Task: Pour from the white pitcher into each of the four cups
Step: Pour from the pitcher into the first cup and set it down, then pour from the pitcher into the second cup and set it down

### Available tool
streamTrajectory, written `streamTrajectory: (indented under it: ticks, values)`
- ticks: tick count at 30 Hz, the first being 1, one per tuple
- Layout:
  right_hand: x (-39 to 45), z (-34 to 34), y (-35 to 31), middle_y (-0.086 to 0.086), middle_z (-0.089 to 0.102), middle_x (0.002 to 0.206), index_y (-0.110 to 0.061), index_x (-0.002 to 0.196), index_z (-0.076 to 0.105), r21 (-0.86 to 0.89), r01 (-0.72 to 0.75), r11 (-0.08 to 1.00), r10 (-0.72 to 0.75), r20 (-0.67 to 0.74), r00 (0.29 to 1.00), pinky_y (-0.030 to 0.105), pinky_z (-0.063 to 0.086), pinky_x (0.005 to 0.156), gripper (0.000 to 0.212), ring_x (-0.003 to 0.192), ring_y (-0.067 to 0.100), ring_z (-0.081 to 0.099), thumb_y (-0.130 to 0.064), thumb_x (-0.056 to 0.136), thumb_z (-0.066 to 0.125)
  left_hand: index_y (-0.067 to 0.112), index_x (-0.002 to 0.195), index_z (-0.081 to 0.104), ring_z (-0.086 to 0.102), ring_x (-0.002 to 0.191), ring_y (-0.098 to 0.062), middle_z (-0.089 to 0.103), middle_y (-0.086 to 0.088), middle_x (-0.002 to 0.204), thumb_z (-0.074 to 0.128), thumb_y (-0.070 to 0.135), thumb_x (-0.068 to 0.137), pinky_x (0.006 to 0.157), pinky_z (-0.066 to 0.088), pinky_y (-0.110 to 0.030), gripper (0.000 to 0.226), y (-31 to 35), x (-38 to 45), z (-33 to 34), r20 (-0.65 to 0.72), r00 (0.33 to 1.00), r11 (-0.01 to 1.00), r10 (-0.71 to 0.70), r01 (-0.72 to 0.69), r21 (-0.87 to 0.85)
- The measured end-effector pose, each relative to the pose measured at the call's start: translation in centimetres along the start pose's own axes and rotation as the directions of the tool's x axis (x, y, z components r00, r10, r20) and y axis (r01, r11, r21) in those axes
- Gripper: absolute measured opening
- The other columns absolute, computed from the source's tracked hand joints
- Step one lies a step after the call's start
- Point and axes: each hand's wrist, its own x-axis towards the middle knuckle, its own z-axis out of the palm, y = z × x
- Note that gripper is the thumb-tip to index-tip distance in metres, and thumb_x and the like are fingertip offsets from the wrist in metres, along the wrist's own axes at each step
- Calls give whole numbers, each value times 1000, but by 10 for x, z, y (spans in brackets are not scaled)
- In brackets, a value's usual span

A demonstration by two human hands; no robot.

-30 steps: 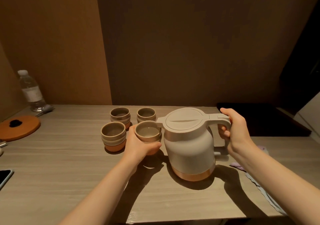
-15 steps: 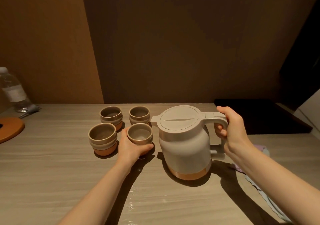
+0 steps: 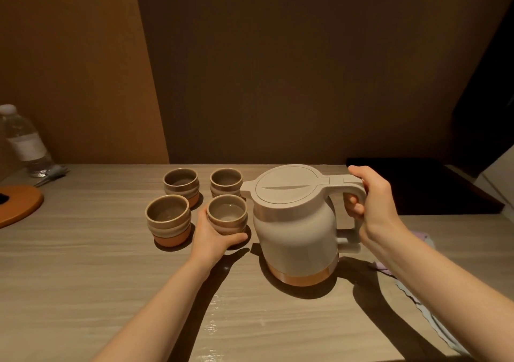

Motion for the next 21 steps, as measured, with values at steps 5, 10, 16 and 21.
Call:
streamTrajectory:
  ticks: [5, 10, 16, 21]
  values:
    - [-11, 2, -3, -6, 50, 45, -14, 61, 54, 5, -4, 1000, 4, 5, 1000, 15, 28, 39, 35, 35, 5, 40, -30, 92, 57, 21, 144, 32, 46, 130, -22, 50, -2, 138, 83, -2, 67, 101, 41, -33, 95, 1, -14, -14, 5, 999, 999, -38, 38, -30]
    - [-24, 7, -4, -8, 46, 41, -15, 59, 52, 7, -11, 1000, 11, 7, 1000, 16, 28, 39, 37, 33, 4, 37, -29, 93, 56, 18, 143, 33, 54, 122, -21, 51, -4, 137, 74, 1, 79, 99, 49, -39, 78, 5, -22, -27, -49, 998, 999, -48, 47, -12]
    - [-37, 13, -5, -8, 49, 42, -14, 60, 54, -7, -9, 1000, 9, 10, 1000, 14, 29, 39, 37, 34, 4, 40, -30, 93, 55, 20, 117, 55, 64, 83, -16, 62, -3, 99, 65, -2, 83, 81, 57, -35, 42, 7, -33, -54, -247, 962, 993, 119, -119, 14]
    - [-41, 18, -6, -7, 50, 45, -15, 60, 54, 10, -1, 1000, 1, 24, 1000, 14, 28, 39, 36, 36, 4, 40, -30, 92, 56, 20, 108, 57, 58, 85, -10, 57, -2, 107, 70, 5, 82, 79, 54, -29, 32, 0, -28, -76, -418, 883, 977, 213, -191, 94]
